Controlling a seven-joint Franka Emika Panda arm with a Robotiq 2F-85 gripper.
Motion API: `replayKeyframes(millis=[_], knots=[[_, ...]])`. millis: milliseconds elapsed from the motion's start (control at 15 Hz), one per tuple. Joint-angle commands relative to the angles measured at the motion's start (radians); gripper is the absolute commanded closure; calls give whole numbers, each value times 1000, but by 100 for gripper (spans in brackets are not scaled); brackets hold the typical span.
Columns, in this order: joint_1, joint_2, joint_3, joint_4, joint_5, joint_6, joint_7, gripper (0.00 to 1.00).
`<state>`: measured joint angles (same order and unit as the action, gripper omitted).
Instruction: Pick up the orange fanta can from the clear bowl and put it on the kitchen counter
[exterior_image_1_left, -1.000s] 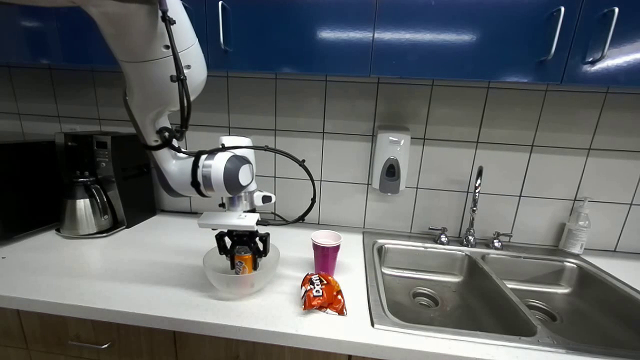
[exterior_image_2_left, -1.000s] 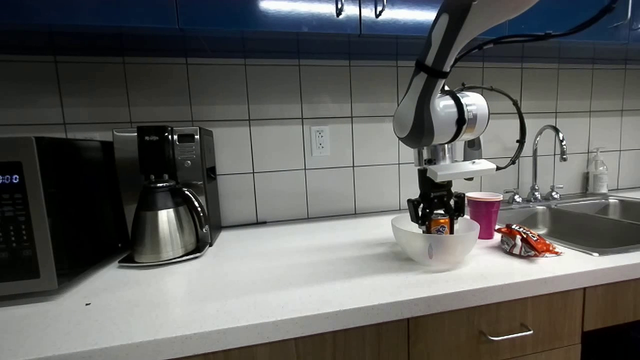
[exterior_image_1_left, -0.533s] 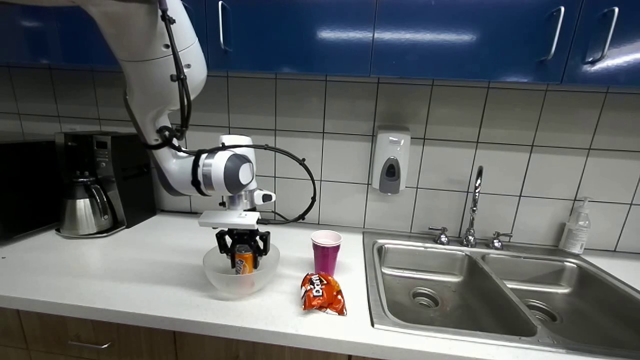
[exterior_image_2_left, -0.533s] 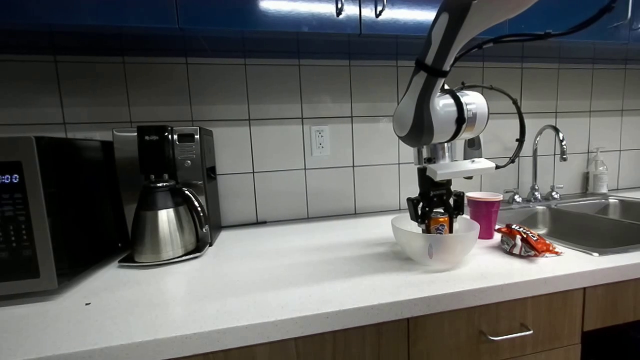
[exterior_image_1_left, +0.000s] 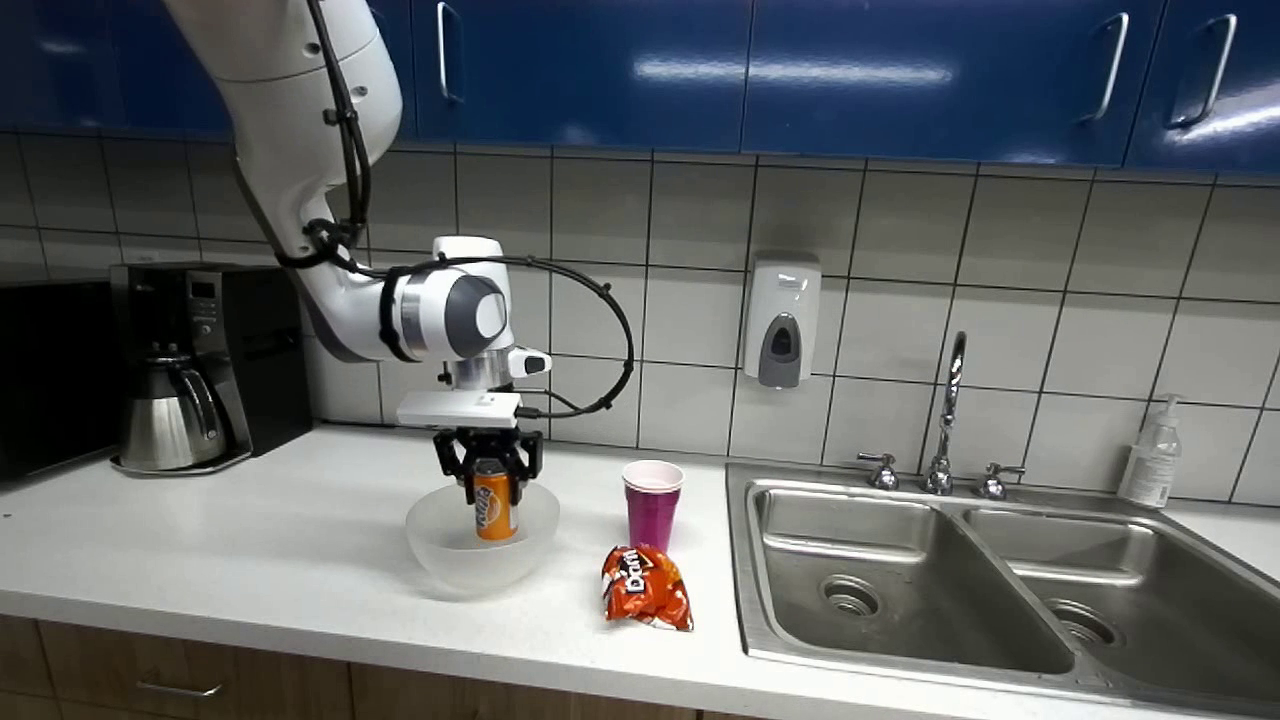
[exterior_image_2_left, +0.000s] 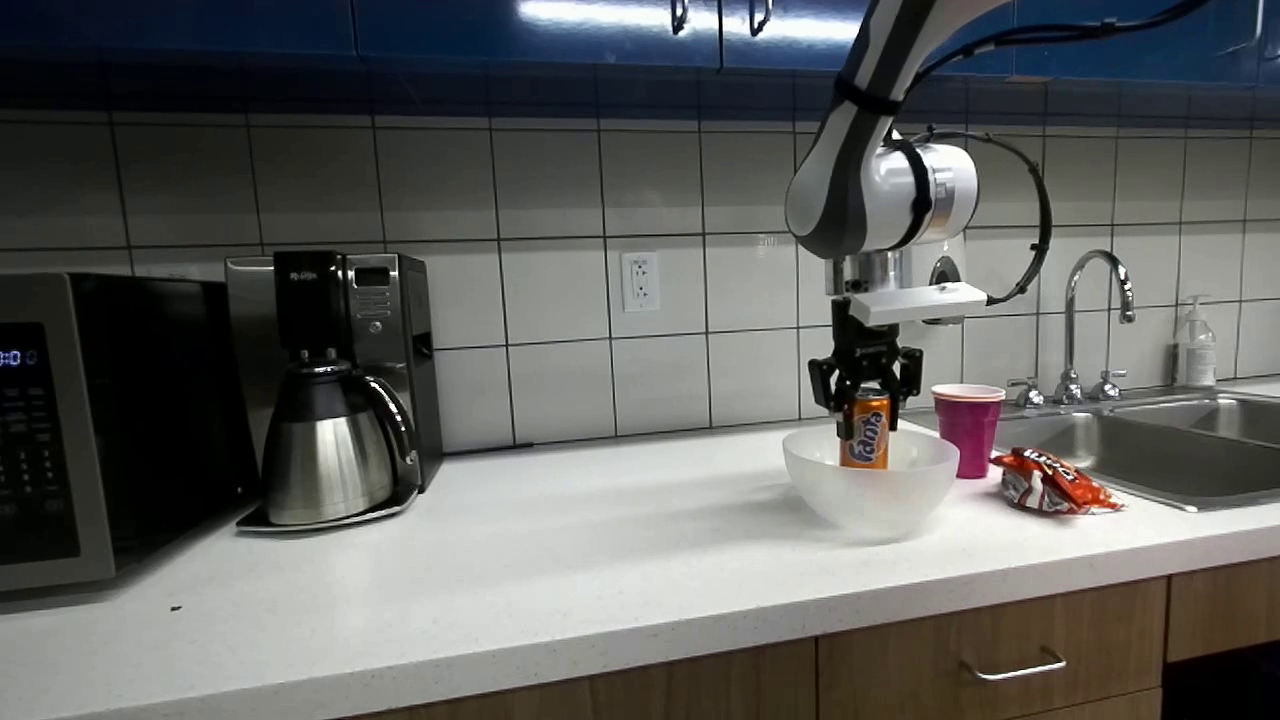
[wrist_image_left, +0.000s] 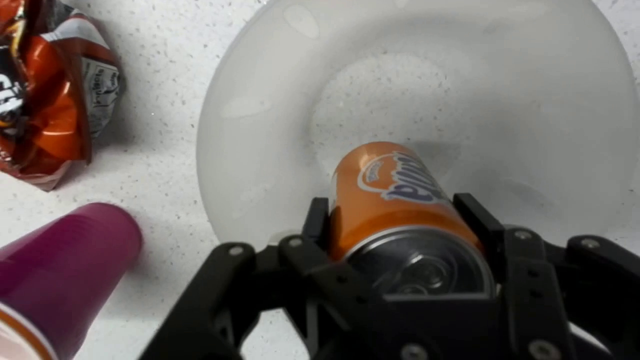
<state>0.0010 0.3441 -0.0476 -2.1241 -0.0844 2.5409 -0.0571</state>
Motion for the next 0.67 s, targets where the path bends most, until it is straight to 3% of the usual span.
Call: replayKeyframes(millis=[0,600], knots=[[-7,-110,12,-53,-3,-32,-16,61],[18,-263,56,-114,11,-88,-3,61]])
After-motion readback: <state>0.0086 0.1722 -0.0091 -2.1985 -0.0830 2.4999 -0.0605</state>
